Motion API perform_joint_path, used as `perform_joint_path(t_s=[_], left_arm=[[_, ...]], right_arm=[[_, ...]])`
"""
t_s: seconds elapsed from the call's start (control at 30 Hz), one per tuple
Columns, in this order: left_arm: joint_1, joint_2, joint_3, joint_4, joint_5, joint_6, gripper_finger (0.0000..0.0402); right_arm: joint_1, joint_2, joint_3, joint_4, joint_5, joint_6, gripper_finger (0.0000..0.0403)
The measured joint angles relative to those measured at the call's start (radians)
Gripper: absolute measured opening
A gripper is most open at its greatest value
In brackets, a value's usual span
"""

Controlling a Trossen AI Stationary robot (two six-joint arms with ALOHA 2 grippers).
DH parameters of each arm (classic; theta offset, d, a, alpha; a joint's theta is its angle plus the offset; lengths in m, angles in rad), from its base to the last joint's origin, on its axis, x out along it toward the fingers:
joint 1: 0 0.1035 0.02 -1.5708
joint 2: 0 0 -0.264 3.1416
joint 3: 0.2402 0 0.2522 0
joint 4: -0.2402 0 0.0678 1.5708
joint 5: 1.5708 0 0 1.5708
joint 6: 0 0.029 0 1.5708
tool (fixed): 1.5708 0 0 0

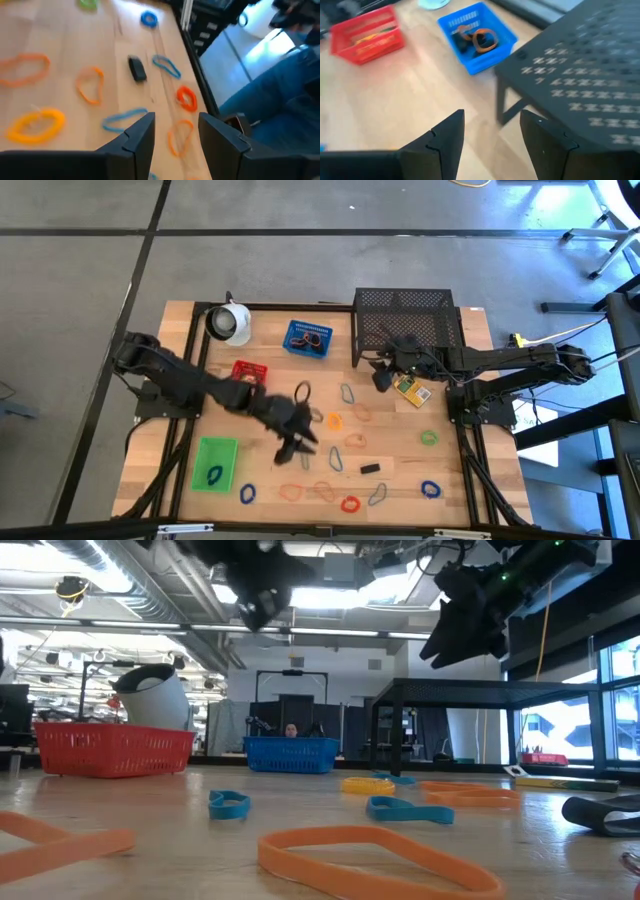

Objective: Pick & Place Office Desk Supplies
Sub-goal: Put the blue rubber band into the blue bin

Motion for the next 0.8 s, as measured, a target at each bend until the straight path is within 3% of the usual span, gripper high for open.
perform_joint_path(t_s=[0.2, 0.3, 0.8], left_arm=[[-0.148, 0.023, -0.002, -0.003, -0.220, -0.088, 0.0146], [-0.183, 0.043, 0.000, -0.017, -0.274, -0.104, 0.0146], [-0.209, 0.273, -0.001, -0.049, -0.269, -0.139, 0.0146]], right_arm=[[0.007, 0.000, 0.000, -0.001, -0.101, 0.000, 0.0194], [0.010, 0.000, 0.000, -0.003, -0.126, -0.001, 0.0194], [0.014, 0.000, 0.000, -0.008, -0.125, -0.004, 0.0194]])
